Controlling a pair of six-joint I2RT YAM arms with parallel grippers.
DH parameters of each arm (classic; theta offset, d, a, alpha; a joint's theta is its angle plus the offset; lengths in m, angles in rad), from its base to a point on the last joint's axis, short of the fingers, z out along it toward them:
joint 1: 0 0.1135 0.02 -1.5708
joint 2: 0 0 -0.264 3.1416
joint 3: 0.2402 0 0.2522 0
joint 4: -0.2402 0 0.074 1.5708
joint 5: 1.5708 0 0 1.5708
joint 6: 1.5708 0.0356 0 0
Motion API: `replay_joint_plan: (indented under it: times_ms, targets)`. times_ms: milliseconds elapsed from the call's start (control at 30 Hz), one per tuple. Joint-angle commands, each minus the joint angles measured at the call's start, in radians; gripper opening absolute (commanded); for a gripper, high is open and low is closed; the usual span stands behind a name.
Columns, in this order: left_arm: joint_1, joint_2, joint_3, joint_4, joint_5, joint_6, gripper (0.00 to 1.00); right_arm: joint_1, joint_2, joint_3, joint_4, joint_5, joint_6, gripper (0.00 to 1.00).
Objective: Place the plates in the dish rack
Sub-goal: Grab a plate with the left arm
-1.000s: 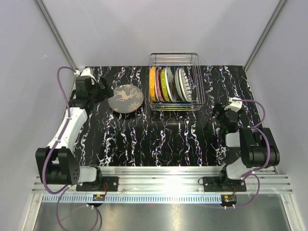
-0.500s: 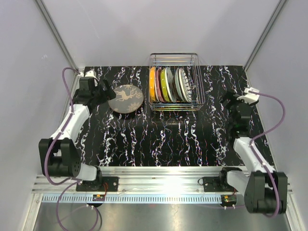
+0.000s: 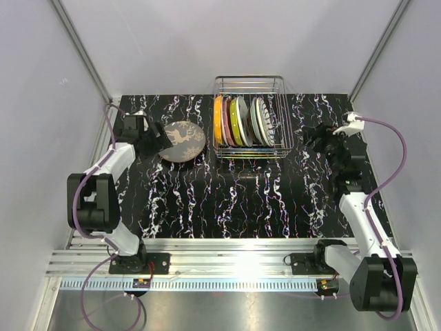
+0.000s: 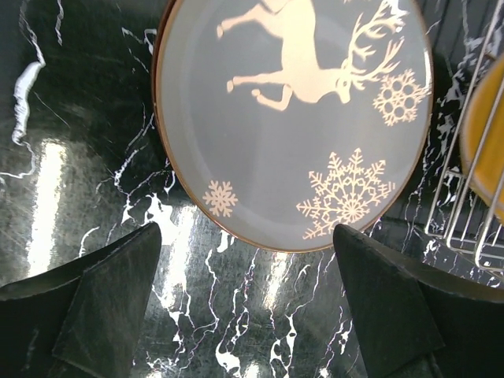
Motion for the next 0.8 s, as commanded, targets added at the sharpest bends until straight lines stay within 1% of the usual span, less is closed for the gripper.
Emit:
replay_joint_plan:
  times_ms: [0,67,167,267,400,767]
  targets:
    - [0.0,0.025,0.047,0.017,0.029,-0.019,0.92,0.004,0.012,0.063,0.011,-0.14,0.082,0.73]
    - [0.0,0.04,0.047,0.017,0.029,-0.028,0.91,0.01,0.028,0.063,0.042,-0.192,0.116,0.72]
    - [0.0,0.073,0.05,0.014,0.021,-0.031,0.9,0.02,0.044,0.075,0.034,-0.21,0.107,0.72]
    - [0.0,0.108,0.059,0.023,0.014,-0.044,0.89,0.073,0.058,0.074,0.034,-0.226,0.09,0.7]
    - [0.0,0.16,0.07,0.031,0.012,-0.062,0.85,0.118,0.07,0.066,0.047,-0.236,0.071,0.67]
    - [0.009,0.195,0.034,0.069,0.037,-0.14,0.79,0.188,0.094,0.043,0.071,-0.222,0.036,0.65]
